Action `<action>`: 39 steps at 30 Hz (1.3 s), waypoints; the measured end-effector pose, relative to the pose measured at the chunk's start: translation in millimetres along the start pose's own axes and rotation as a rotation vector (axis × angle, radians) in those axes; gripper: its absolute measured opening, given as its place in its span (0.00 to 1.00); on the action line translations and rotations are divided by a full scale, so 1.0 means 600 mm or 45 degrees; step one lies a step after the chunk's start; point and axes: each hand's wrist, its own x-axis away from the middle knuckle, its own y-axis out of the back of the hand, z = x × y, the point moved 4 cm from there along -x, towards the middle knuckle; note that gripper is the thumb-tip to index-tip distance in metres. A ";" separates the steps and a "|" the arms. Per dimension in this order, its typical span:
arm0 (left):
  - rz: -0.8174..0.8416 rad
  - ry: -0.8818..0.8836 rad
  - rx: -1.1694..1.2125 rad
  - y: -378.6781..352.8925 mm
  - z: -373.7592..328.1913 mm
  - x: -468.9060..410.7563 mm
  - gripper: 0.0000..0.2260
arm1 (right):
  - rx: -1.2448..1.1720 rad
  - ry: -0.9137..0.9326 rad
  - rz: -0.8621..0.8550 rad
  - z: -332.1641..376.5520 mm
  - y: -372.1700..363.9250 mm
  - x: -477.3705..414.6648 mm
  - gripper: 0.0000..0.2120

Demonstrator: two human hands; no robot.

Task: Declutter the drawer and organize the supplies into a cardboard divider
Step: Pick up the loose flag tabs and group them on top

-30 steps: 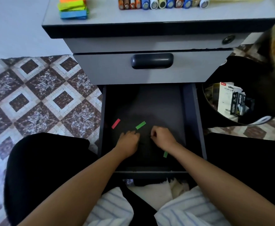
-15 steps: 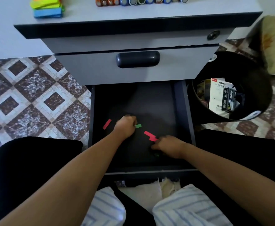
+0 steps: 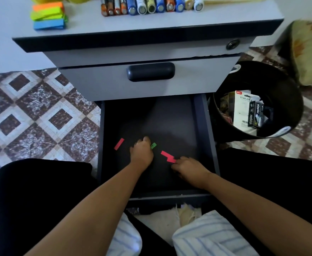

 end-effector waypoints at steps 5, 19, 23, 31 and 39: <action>0.014 -0.086 -0.135 -0.001 0.007 0.013 0.11 | -1.119 -0.507 -0.443 -0.008 0.035 -0.007 0.05; 0.534 0.301 1.630 0.064 -0.019 0.079 0.03 | -1.857 -0.604 -0.723 0.027 0.103 0.027 0.04; 0.644 0.221 1.695 0.079 -0.029 0.114 0.06 | -1.826 -0.540 -0.764 0.039 0.116 0.032 0.05; 0.507 0.165 1.816 0.069 -0.032 0.152 0.11 | -1.795 -0.517 -0.764 0.065 0.112 0.044 0.04; 0.300 0.075 1.766 0.074 -0.034 0.170 0.05 | -2.021 -0.565 -0.668 0.069 0.097 0.044 0.04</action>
